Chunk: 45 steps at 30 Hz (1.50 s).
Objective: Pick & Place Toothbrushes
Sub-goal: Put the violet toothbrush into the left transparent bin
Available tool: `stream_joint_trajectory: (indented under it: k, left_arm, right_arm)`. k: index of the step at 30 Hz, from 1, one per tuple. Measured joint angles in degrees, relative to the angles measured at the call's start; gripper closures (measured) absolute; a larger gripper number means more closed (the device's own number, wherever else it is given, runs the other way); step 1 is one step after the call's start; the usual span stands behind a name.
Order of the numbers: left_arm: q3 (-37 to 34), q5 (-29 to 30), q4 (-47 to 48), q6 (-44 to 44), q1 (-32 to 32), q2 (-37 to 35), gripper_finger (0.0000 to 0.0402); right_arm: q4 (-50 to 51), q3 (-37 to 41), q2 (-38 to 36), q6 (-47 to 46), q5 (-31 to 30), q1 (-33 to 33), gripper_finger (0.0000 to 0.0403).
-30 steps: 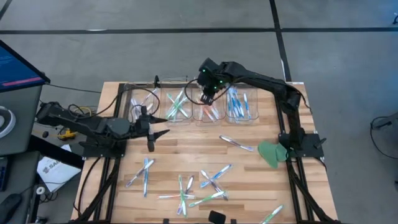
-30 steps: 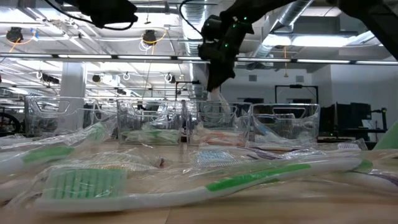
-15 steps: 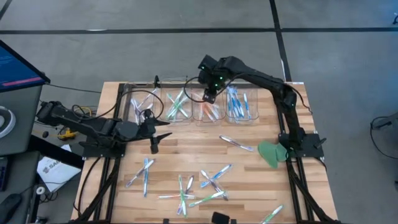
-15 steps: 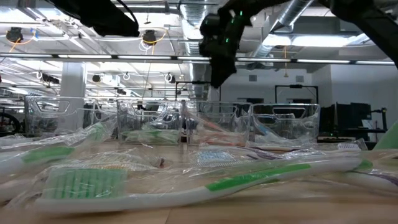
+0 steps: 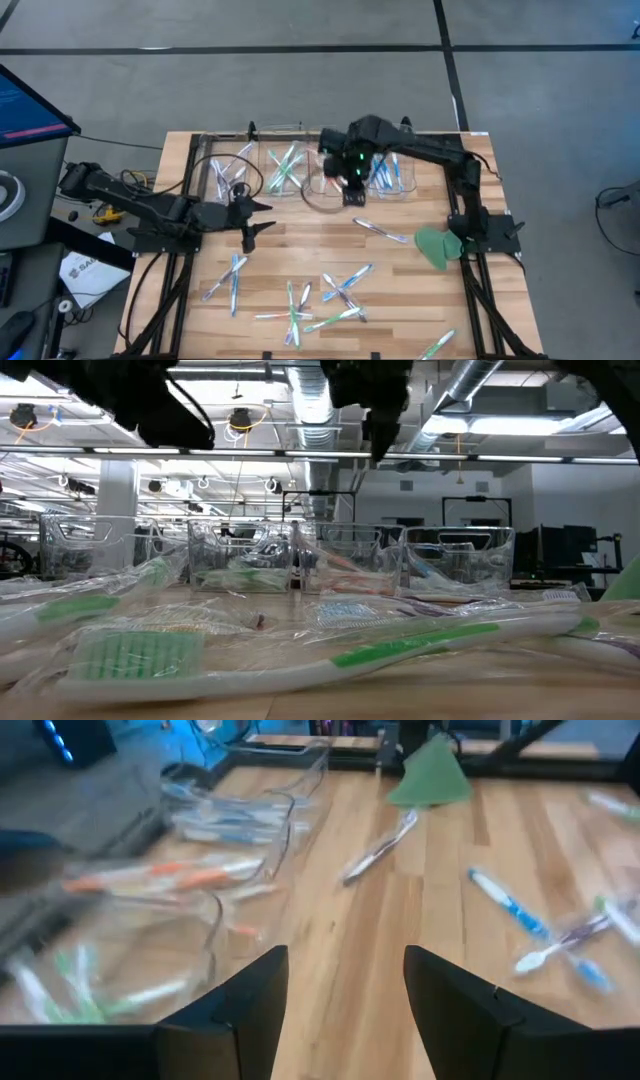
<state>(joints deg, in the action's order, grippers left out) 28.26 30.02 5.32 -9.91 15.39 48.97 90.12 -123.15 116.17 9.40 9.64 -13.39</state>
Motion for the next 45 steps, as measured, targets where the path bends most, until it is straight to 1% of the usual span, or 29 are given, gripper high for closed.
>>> stream_joint_trajectory:
  k: [3,6,10,13,17,20,22,25,28,32,36,40,45]
  left_arm:
    - [-2.72,-0.15,-2.44,-4.57,0.01,-0.04,0.0209]
    - [-4.49,-0.46,-3.74,-8.09,0.03,-0.02,0.0209]
    - [-6.13,-0.50,-4.12,-8.83,0.03,-0.04,0.0209]
    - [-6.71,-0.51,-4.22,-8.88,0.03,-0.04,0.0209]
    - [-6.72,-0.50,-5.58,-9.01,0.03,-0.04,0.0209]
    - [-6.72,-0.51,-7.04,-9.01,0.03,-0.04,0.0209]
    - [-6.72,-0.53,-7.62,-9.01,0.03,-0.04,0.0209]
    - [-6.72,-0.20,-8.28,-8.54,0.03,-0.04,0.0209]
    - [-6.72,0.00,-8.33,-8.78,0.03,-0.04,0.0209]
    - [-6.72,-1.34,-8.39,-8.92,0.01,-0.04,0.0209]
    - [-6.72,-1.44,-8.43,-8.90,0.01,-0.04,0.0209]
    - [-6.72,-1.42,-8.46,-6.88,0.01,-0.04,0.0209]
    - [-6.72,-1.42,-9.00,-5.79,0.01,-0.04,0.0209]
  right_arm:
    - [-0.22,5.98,-2.89,-0.51,0.14,3.22,0.0254]
    - [0.07,14.27,-8.20,-2.81,0.11,5.44,0.0257]
    - [-0.36,26.80,-16.74,-5.35,-0.02,7.97,0.0257]
    - [-3.20,36.56,-24.09,-8.70,0.05,9.94,0.0258]
    - [-14.83,50.68,-34.17,-12.83,-0.10,13.08,0.0263]
    - [-27.30,60.96,-40.78,-14.79,-0.06,15.58,0.0266]
    - [-35.51,67.23,-44.19,-16.37,-0.18,16.98,0.0266]
    - [-44.35,74.02,-47.25,-18.13,-0.72,18.60,0.0266]
    - [-49.39,78.03,-47.98,-18.46,-0.69,19.10,0.0267]
    - [-56.67,80.85,-46.83,-18.23,-1.06,18.11,0.0270]
    - [-60.82,81.72,-43.39,-21.06,-5.34,16.77,0.0261]
    - [-60.87,81.81,-38.50,-22.86,-7.54,15.78,0.0228]
    - [-63.64,81.81,-31.09,-21.92,-7.53,15.56,0.0166]
